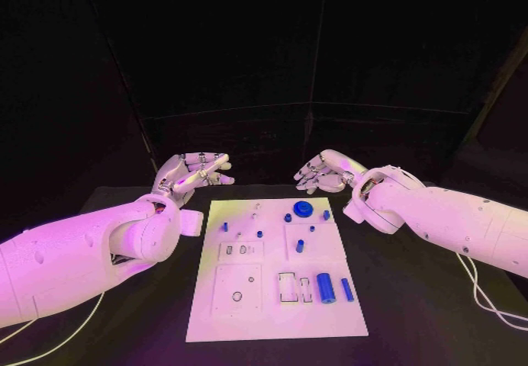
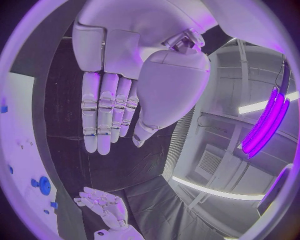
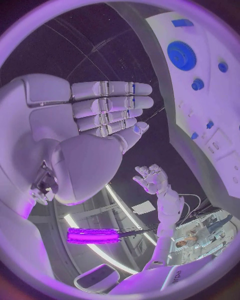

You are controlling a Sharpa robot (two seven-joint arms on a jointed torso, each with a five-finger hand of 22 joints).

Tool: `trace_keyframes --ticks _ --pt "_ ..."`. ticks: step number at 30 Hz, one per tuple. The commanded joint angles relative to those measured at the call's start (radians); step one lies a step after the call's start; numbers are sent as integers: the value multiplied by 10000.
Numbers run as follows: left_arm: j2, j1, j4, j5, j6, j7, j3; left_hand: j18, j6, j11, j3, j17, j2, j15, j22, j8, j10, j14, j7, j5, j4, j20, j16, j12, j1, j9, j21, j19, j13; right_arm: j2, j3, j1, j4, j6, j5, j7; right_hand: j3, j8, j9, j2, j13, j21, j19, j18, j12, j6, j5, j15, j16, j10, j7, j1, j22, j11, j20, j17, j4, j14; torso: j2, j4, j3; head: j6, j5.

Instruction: Assemble the parts on the task board

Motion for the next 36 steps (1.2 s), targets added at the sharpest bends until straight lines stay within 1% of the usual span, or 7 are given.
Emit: trace_keyframes --ticks 1,5,9,12,20,23,36 --pt "-140 8 403 -456 491 -265 -8 64 52 4 9 86 -5 -14 10 -53 74 70 6 24 -82 -6 37 -75 82 -14 39 105 -22 76 9 132 122 848 -2691 -1386 -123 -116 4 -287 50 1409 1266 98 -262 508 67 -483 1439 760 -214 -567 728 -363 -549 1036 -88 1600 360 75 -68 102 -108" --pt "-280 7 764 -478 556 -341 -18 54 53 12 10 168 -13 -16 8 -103 80 76 15 22 -91 -21 42 -156 65 -30 34 142 -37 206 12 196 182 1164 -3657 -1837 -236 -290 8 -440 93 2041 1487 92 -450 479 84 -498 2953 655 -223 -747 1097 -362 -630 1997 -159 1514 508 144 -116 123 -178" --pt "-380 8 1014 -487 577 -390 -22 45 37 30 7 239 -24 -5 0 -156 55 58 34 22 -99 -23 33 -242 44 -43 17 157 -53 407 15 224 136 1455 -4375 -2148 -199 -450 -19 -503 104 2634 1532 83 -552 -6 154 -505 3949 409 -260 -632 1468 -309 -664 2718 -192 1529 654 219 -118 172 -168" --pt "-432 9 1142 -489 586 -405 -23 40 24 43 6 286 -31 3 -6 -193 37 43 48 21 -111 -22 24 -298 37 -49 3 165 -60 532 17 232 105 1584 -4683 -2268 -198 -390 16 -525 119 3408 1583 59 -506 -228 131 -477 6122 151 -240 -639 1962 -270 -634 4745 -179 1553 746 243 -107 214 -162" --pt "-470 9 1313 -491 650 -402 -23 34 -3 65 28 363 -26 19 -20 -258 15 -4 71 22 -154 -16 -9 -389 58 -56 -28 165 -66 666 19 238 128 1923 -5195 -2497 -179 -356 28 -440 204 5879 1808 -202 -353 -250 -140 -498 8957 87 -267 -738 4656 -306 -555 7777 -153 1603 878 306 -124 229 -214" --pt "-477 9 1317 -490 660 -407 -23 33 -7 69 31 376 -26 22 -23 -269 12 -12 75 21 -159 -15 -16 -404 59 -56 -35 165 -67 693 19 238 109 2073 -5254 -2555 -149 -338 32 -418 241 6474 1806 -278 -314 -202 -130 -497 9457 98 -264 -754 5316 -320 -537 8280 -153 1560 901 309 -115 237 -202" --pt "-565 18 1385 -490 662 -435 -22 31 -15 77 33 401 -25 28 -28 -289 5 -24 85 21 -166 -12 -26 -432 53 -57 -46 164 -68 669 15 238 188 2655 -5434 -2833 -91 -318 36 -381 284 7078 1716 -322 -295 -120 -176 -468 9967 26 -273 -798 5944 -285 -503 8767 -130 1498 1001 304 -107 228 -256"
